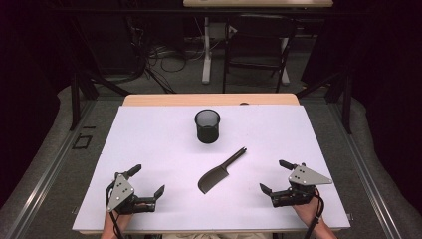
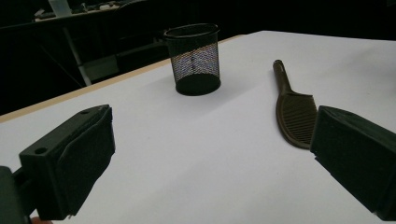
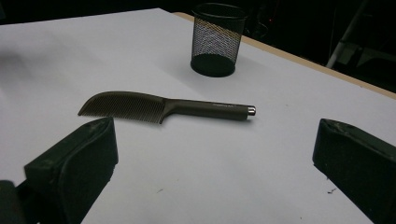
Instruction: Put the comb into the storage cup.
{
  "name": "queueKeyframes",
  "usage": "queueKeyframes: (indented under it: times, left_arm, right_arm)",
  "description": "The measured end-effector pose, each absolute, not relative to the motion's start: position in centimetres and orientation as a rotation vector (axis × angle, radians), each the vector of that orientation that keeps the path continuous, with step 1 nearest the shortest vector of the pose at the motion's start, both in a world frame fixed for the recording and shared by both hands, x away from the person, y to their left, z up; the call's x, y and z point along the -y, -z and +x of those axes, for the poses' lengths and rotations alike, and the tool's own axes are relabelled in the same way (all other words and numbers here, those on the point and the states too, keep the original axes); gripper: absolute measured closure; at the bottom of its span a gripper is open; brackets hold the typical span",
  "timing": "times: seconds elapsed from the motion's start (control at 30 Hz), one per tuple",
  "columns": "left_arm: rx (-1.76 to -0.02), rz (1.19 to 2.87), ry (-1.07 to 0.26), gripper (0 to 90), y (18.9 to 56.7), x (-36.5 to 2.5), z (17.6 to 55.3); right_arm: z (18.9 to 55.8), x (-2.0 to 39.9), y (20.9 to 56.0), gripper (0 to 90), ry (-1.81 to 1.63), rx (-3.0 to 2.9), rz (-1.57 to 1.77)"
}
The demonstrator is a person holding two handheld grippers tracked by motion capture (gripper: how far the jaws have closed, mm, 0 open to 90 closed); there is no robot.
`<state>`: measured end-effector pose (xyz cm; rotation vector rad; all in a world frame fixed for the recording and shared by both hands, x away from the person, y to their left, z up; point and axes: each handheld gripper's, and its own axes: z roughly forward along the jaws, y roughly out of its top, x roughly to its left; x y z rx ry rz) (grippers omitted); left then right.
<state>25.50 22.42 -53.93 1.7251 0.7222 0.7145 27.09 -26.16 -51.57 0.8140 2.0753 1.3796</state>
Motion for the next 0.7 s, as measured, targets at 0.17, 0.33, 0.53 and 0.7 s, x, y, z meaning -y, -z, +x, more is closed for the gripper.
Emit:
queueKeyframes:
  times: [0.17,0.33,0.53,0.7]
  left_arm:
    - [-0.721,1.735,-0.718,0.2,54.0,-22.4,25.6]
    - [-0.728,1.732,-0.719,0.2,53.9,-22.5,25.7]
    - [-0.730,1.731,-0.725,0.2,53.9,-22.5,25.7]
    - [-0.729,1.736,-0.723,0.2,53.9,-22.4,25.6]
  right_arm:
    - [27.8,25.8,51.5,0.0,-1.358,-2.091,0.815]
    - [29.1,25.4,51.4,0.0,-1.343,-2.115,0.824]
    - [30.4,25.0,51.3,0.0,-1.340,-2.137,0.828]
    - [31.3,24.6,51.3,0.0,-1.337,-2.155,0.833]
